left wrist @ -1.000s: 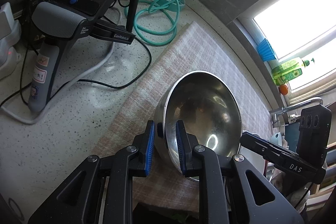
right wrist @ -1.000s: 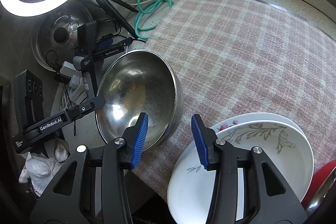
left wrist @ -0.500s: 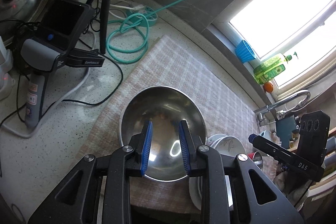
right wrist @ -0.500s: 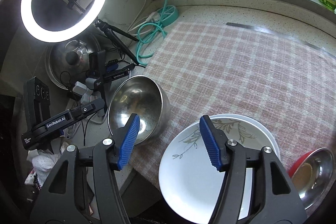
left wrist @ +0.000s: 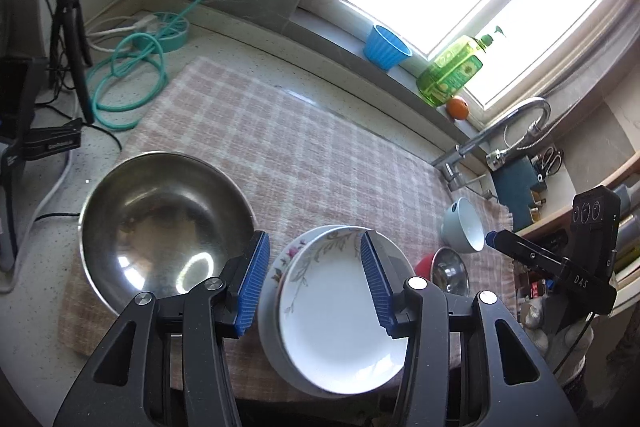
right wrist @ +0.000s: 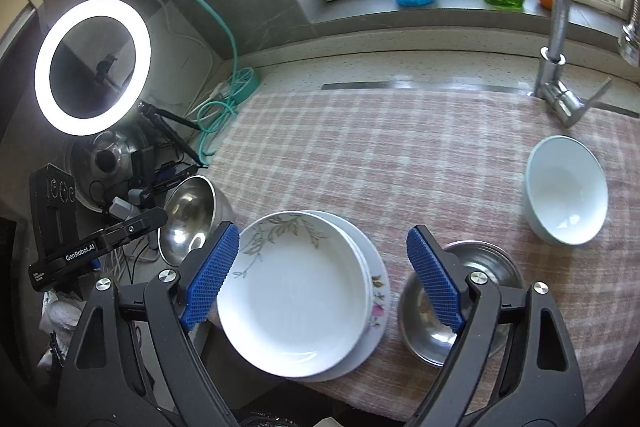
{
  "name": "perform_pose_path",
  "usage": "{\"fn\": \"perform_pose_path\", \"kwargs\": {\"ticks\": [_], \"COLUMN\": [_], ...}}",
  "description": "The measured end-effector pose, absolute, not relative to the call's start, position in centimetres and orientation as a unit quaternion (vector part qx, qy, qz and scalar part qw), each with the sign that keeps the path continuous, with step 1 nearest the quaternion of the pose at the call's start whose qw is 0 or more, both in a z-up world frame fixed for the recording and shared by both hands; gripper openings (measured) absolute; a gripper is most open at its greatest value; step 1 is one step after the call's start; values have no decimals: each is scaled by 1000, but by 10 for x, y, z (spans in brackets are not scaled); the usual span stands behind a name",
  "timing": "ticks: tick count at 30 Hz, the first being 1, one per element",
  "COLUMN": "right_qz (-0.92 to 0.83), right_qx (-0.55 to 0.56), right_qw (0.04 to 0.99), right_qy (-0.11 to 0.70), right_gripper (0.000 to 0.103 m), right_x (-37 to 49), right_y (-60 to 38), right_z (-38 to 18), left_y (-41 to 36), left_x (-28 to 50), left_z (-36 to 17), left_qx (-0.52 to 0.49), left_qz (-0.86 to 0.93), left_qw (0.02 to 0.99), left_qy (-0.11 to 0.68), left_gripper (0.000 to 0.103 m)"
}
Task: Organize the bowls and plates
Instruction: 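Move the right gripper to the red-backed steel bowl and grasp its rim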
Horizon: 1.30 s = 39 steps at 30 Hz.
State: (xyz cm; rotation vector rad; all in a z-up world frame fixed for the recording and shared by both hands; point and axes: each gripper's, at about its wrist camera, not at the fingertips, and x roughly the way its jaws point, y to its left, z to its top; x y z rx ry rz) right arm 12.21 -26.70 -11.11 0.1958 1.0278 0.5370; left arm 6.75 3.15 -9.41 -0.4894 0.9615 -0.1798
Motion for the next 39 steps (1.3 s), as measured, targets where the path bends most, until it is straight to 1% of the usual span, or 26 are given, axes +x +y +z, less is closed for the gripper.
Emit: {"fn": "perform_pose_path", "kwargs": {"ticks": [10, 19, 25, 27, 29, 33, 35, 39], "right_qz": [166, 143, 144, 145, 145, 152, 153, 162], "right_qx": [145, 158, 160, 166, 173, 190, 193, 199], "right_qw": [839, 826, 815, 811, 806, 795, 791, 785], "right_qy": [497, 522, 539, 542, 548, 556, 560, 564], "right_gripper": [88, 88, 88, 84, 77, 69, 59, 55], "right_x": [116, 103, 97, 96, 97, 99, 100, 102], "right_y": [-364, -395, -403, -405, -408, -410, -409, -408], "right_z": [-137, -170, -188, -194, -200, -210, -214, -219], "left_y": [-48, -126, -150, -154, -158, -160, -162, -166], "left_x": [91, 111, 116, 118, 119, 121, 121, 123], "left_z": [-106, -129, -149, -153, -158, -165, -166, -166], "left_qx": [-200, -160, -145, -143, -140, -145, -145, -138], "left_qz": [-160, -223, -233, -230, -229, -226, -224, -221], "left_qw": [836, 805, 787, 785, 784, 780, 780, 781], "left_qy": [486, 526, 553, 557, 560, 565, 567, 567], "left_gripper": [46, 46, 46, 46, 46, 42, 41, 34]}}
